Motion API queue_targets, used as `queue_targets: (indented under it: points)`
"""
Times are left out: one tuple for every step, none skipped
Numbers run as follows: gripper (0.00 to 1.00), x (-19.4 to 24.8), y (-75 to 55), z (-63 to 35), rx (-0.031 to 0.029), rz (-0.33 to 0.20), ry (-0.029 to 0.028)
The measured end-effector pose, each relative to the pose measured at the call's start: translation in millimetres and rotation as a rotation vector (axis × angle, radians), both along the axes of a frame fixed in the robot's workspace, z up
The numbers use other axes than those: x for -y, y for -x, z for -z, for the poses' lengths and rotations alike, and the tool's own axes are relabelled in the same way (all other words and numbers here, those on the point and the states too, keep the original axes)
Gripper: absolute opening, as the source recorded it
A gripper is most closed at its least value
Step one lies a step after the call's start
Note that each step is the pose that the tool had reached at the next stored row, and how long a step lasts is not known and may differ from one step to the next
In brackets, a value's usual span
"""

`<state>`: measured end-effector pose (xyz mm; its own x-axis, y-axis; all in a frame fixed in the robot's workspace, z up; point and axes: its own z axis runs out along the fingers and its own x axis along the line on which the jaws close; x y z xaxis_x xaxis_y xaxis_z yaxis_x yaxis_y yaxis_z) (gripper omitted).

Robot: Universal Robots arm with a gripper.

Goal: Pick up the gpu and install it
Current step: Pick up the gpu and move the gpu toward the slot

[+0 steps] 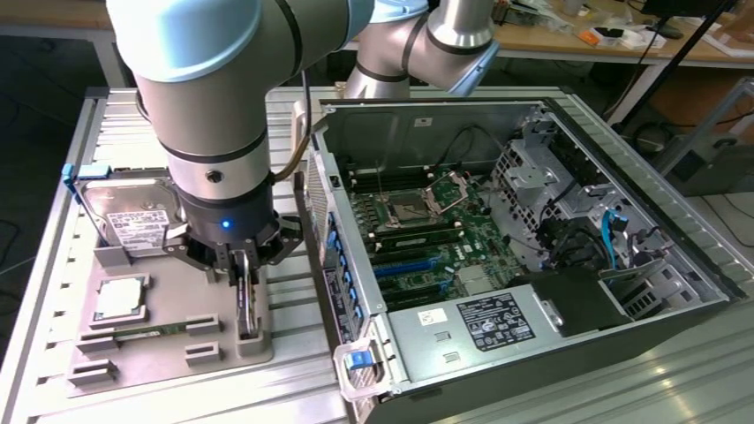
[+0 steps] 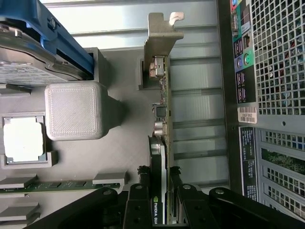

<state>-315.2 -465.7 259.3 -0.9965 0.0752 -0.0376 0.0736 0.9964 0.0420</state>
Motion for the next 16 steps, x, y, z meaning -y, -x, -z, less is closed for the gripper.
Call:
queue_targets:
  points:
    - [0.27, 0.0, 0.0, -0.1, 0.0, 0.0, 0.0]
    - [0.27, 0.0, 0.0, -0.9, -0.0001, 0.0, 0.0]
    - [0.27, 0.0, 0.0, -1.1, 0.0, 0.0, 0.0]
    - [0.27, 0.0, 0.0, -1.2, 0.0, 0.0, 0.0]
    - [0.27, 0.0, 0.0, -1.3, 0.0, 0.0, 0.0]
    - [0.27, 0.0, 0.0, -1.6, 0.0, 0.0, 0.0]
    - [0.27, 0.0, 0.0, -2.0, -0.0001, 0.0, 0.0001]
    - [0.27, 0.0, 0.0, -2.3, -0.0002, 0.0, 0.0002]
    - [0.27, 0.0, 0.0, -2.6, -0.0001, 0.0, 0.0001]
    - [0.27, 0.0, 0.0, -2.9, 0.0, 0.0, 0.0001]
    - [0.27, 0.0, 0.0, -3.2, 0.0001, 0.0, 0.0]
    - [0.27, 0.0, 0.0, -3.4, 0.0001, 0.0, 0.0]
    - [0.27, 0.0, 0.0, -3.6, 0.0, 0.0, 0.0001]
    - [0.27, 0.0, 0.0, -3.6, 0.0, 0.0, 0.0001]
    - [0.27, 0.0, 0.0, -3.6, 0.0, 0.0, 0.0001]
    - [0.27, 0.0, 0.0, -3.6, 0.0, 0.0, 0.0001]
